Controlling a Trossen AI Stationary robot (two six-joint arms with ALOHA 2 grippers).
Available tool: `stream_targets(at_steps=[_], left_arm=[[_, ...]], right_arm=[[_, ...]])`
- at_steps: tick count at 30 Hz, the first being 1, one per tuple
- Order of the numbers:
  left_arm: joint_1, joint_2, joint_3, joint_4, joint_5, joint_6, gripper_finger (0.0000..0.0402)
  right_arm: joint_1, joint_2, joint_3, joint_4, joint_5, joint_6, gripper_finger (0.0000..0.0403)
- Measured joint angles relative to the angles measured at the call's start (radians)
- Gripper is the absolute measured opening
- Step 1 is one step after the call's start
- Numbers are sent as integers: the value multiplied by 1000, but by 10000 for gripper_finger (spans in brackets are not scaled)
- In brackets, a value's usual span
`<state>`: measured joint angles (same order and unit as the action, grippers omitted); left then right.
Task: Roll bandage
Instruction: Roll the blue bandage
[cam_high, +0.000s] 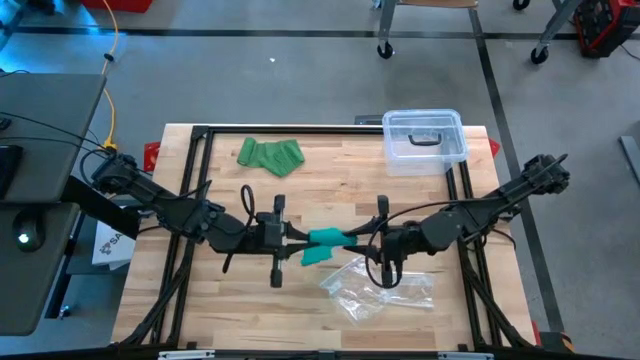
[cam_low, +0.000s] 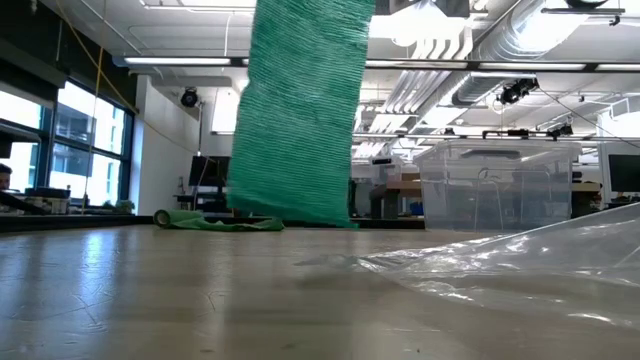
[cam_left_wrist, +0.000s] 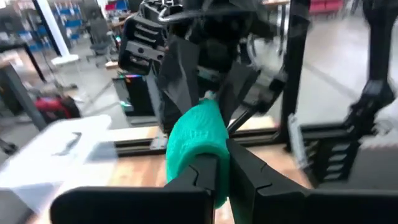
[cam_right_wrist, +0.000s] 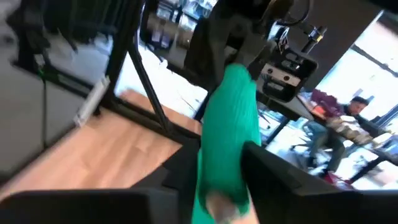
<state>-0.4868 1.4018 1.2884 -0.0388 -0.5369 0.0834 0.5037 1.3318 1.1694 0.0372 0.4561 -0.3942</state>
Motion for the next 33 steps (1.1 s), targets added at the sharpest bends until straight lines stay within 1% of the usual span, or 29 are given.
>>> stream_targets(at_steps=[3, 6, 9, 12, 15, 20, 24, 26, 29, 30, 31, 33], left_arm=[[-12, 2, 0, -6, -7, 138, 10], [-30, 1, 0, -4, -2, 261, 10], [-46, 1, 0, -7, 4, 364, 10], [-63, 1, 0, 2, 5, 438, 10], [-72, 1, 0, 28, 1, 448, 10], [-87, 4, -3, 88, -4, 400, 10], [-97, 1, 0, 159, 3, 392, 10], [-98, -1, 0, 174, -9, 392, 10], [-103, 0, 0, 181, -14, 396, 10], [-104, 0, 0, 188, -15, 404, 10], [-104, 0, 0, 198, -16, 414, 10], [-105, 0, 0, 205, -16, 420, 9]], right_arm=[[1, -15, 0, 2, -17, 68, 169], [1, -33, 0, -2, -49, 112, 196], [1, -50, 0, 16, -55, 165, 207], [-3, -52, 1, 8, -38, 212, 209], [-14, -51, 1, -35, -35, 197, 209], [-15, -52, 2, -124, -26, 97, 209], [-10, -34, 0, -133, -14, 52, 209], [5, -32, -1, -136, 36, 30, 209], [37, -37, 0, -125, 171, 1, 209], [43, -37, 0, -127, 190, 0, 209], [47, -36, 0, -130, 183, 1, 209], [48, -35, 0, -123, 116, 18, 209]])
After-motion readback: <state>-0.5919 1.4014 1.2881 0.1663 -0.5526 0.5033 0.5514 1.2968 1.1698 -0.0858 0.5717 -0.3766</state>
